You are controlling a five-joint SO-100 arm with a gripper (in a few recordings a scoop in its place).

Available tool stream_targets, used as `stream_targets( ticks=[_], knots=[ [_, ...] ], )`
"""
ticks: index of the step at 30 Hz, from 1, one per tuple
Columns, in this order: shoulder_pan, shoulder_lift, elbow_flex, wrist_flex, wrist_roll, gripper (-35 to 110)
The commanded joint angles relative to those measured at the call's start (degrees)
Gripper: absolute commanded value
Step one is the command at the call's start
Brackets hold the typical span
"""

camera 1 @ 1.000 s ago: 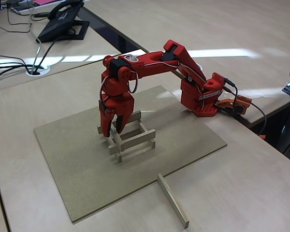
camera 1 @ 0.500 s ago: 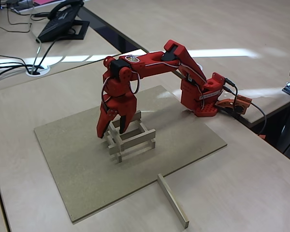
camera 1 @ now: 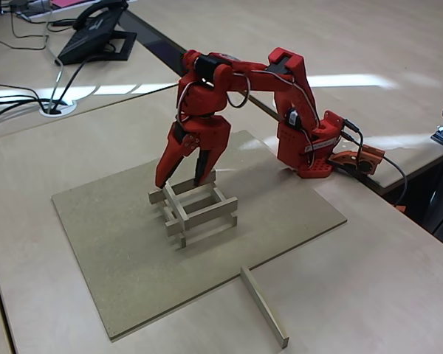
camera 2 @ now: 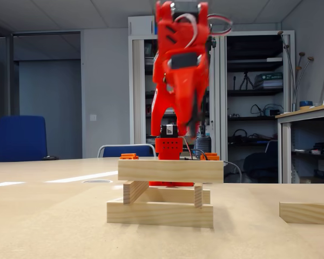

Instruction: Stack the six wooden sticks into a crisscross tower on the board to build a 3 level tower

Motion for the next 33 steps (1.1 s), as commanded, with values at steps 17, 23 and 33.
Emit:
stream_targets(
  ticks=[17, 23, 33],
  knots=[
    [-24.4, -16.2, -12.3, -4.7, 23.8, 25],
    [-26.0, -26.5, -22.5, -4.6, 25.1, 24],
    [-29.4, -37.9, -33.5, -5.2, 28.8, 24]
  ],
)
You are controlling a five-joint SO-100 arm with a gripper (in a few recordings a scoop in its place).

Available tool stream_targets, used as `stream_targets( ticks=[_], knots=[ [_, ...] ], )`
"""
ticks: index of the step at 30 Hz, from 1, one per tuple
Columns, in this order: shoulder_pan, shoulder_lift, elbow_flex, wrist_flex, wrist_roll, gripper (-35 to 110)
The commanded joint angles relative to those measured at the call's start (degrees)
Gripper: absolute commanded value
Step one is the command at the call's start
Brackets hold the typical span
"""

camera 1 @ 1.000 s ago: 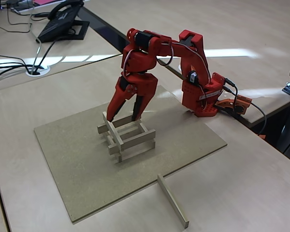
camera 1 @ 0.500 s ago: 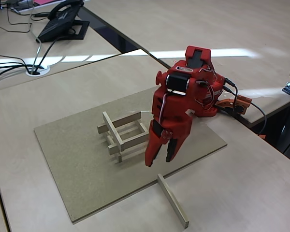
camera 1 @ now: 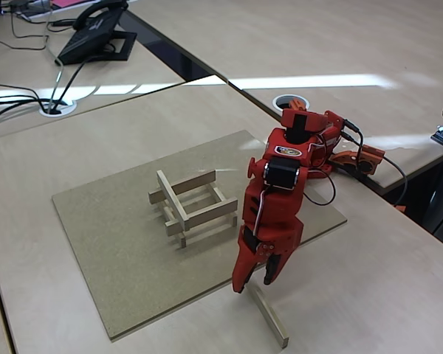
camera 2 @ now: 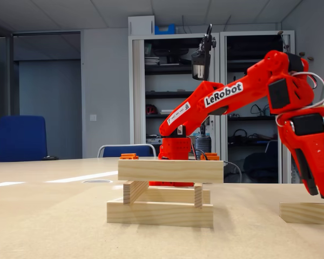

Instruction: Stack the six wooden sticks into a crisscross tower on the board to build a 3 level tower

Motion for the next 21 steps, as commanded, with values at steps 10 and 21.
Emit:
stream_targets(
  ticks=[10, 21],
  knots=[
    [-3.5, -5.4, -8.3, -1.1, 3.6, 24],
    [-2.1, -8.3, -10.6, -2.6, 3.8, 9]
  ],
)
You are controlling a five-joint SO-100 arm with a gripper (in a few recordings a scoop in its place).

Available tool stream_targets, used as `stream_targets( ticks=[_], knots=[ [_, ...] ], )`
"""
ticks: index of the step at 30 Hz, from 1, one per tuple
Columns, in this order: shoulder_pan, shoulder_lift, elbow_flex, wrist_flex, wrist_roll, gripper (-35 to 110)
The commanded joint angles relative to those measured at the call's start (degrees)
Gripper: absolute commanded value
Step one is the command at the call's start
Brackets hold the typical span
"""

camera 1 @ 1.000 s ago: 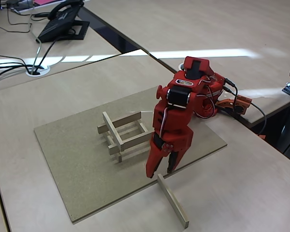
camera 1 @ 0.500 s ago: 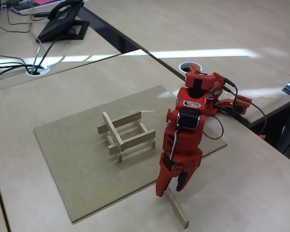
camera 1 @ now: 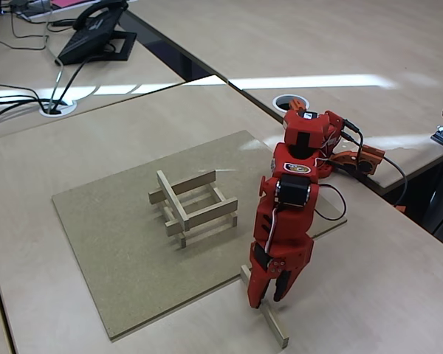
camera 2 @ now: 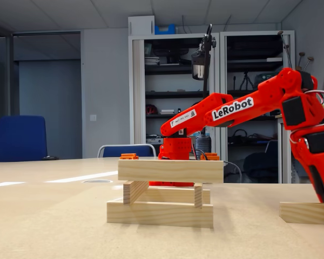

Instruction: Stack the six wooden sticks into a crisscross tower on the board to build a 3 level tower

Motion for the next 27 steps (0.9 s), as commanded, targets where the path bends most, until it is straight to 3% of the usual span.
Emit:
stream_targets(
  ticks=[1, 6, 16, 27],
  knots=[
    [0.5, 1.8, -0.5, -1.1, 1.4, 7],
    [1.1, 1.9, 0.4, -1.2, 2.4, 0],
    [1.5, 4.5, 0.5, 0.4, 2.5, 0],
    [2.8, 22.4, 15.0, 3.2, 1.6, 0]
  ],
)
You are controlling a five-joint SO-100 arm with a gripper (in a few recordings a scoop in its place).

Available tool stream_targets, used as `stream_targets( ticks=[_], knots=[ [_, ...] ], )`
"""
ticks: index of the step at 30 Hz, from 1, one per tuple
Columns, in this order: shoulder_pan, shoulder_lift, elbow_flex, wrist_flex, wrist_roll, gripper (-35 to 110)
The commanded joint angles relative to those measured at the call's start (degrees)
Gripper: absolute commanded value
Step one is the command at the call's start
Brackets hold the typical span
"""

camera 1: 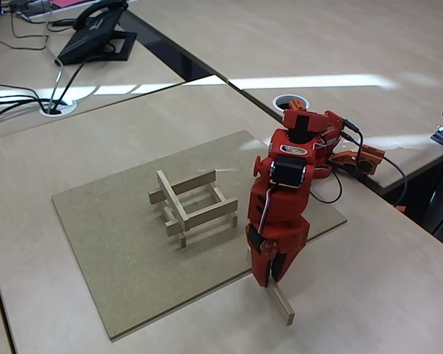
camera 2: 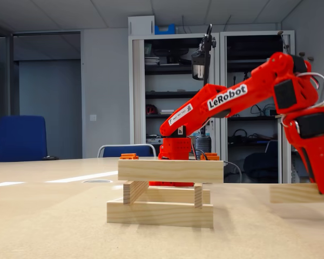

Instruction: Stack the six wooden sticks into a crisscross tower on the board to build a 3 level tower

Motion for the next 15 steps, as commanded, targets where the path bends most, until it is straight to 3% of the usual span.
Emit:
stream_targets(
  ticks=[1, 15],
  knots=[
    [0.7, 11.2, 6.0, 1.1, 0.0, 0],
    [9.1, 37.4, 29.7, 4.0, -7.9, 0]
  ],
)
